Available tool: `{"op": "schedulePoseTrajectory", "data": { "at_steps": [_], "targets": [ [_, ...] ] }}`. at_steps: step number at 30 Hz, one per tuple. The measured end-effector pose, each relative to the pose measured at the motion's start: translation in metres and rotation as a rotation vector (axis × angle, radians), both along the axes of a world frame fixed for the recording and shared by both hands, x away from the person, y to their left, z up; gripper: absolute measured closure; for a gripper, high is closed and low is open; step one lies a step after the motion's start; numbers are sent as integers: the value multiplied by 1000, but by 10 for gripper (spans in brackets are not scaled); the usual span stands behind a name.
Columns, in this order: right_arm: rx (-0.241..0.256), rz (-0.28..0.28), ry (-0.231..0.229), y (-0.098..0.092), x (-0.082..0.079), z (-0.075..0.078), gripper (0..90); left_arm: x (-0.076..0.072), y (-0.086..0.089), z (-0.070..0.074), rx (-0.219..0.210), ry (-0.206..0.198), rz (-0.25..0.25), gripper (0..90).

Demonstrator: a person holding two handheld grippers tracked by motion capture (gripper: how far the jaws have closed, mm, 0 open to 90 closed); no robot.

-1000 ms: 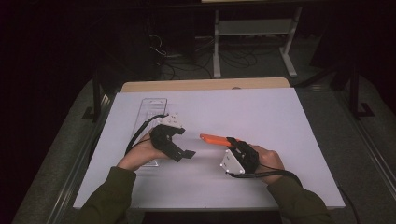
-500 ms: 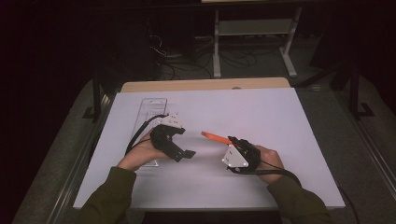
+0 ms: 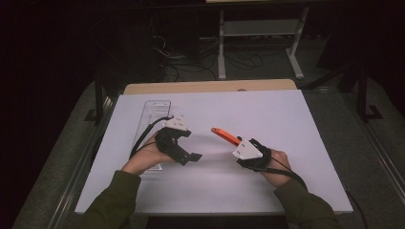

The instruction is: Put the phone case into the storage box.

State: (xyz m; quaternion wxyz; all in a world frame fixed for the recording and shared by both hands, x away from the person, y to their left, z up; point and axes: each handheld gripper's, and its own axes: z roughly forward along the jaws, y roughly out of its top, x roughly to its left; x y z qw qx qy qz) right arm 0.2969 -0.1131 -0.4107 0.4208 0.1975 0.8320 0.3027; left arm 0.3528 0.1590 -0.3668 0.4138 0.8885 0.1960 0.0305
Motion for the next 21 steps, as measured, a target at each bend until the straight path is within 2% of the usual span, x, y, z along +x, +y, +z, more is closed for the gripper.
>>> {"op": "schedulePoseTrajectory", "data": {
  "at_steps": [3, 4, 7, 8, 12, 21],
  "targets": [
    [24, -3, 17, -1, 2, 1, 790, 0, 1, 1, 1, -2, 5, 0],
    [55, -6, 30, 0, 3, 1, 790, 0, 1, 1, 1, -5, 7, 0],
    [108, -22, 66, 0, 3, 2, 790, 0, 2, 1, -13, -6, 17, 0],
    [118, -23, 71, 0, 4, 2, 790, 0, 3, 2, 4, -14, 9, 0],
    [138, -19, 82, -1, 4, 3, 790, 0, 4, 2, -9, -10, 21, 0],
    [227, -31, 138, -6, 7, 6, 790, 2, 4, 2, -4, -14, 36, 0]
  ]
}}
